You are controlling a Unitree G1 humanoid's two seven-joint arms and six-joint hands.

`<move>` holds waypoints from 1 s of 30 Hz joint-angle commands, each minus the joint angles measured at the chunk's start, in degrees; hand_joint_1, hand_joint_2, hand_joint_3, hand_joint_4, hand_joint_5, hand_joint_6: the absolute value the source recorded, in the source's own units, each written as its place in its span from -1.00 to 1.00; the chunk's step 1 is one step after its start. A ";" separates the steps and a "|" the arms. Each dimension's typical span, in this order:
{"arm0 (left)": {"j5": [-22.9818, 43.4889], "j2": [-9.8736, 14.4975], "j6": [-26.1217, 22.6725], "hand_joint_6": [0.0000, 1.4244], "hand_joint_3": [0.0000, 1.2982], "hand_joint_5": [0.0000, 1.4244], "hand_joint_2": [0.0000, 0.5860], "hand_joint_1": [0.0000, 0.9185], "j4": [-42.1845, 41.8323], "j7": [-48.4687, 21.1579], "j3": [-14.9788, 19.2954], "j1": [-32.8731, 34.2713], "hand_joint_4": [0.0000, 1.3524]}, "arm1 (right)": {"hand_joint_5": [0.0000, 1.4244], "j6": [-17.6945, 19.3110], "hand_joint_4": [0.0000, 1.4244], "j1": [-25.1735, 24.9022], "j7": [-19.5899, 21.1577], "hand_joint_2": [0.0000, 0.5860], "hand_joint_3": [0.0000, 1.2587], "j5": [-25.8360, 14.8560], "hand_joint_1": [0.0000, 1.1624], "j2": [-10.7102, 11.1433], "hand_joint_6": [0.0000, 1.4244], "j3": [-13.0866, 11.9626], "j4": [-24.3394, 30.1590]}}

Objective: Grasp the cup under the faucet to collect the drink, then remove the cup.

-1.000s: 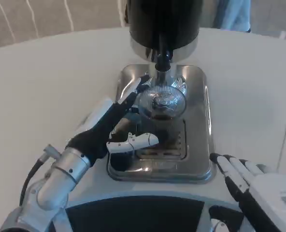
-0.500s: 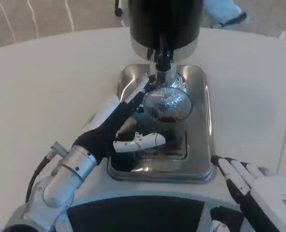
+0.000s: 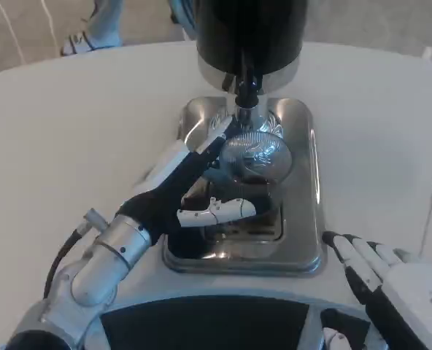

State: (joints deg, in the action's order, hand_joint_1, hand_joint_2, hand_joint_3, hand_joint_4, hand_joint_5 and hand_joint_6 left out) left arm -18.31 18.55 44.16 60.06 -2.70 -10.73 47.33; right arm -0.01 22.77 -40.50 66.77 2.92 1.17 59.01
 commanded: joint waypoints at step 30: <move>-1.94 -2.24 0.81 -0.11 -1.00 -0.42 -0.74 -0.13 5.61 1.30 -2.73 3.02 -0.93 | -1.00 0.17 -1.00 -1.44 -3.04 1.00 -0.99 1.15 -0.70 -1.04 -1.00 -0.03 0.99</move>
State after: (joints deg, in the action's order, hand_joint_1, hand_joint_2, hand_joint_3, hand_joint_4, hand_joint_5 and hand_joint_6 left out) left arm -18.78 17.05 45.06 64.51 -1.03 -12.43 50.49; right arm 0.03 21.52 -42.63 67.26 2.34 0.95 59.01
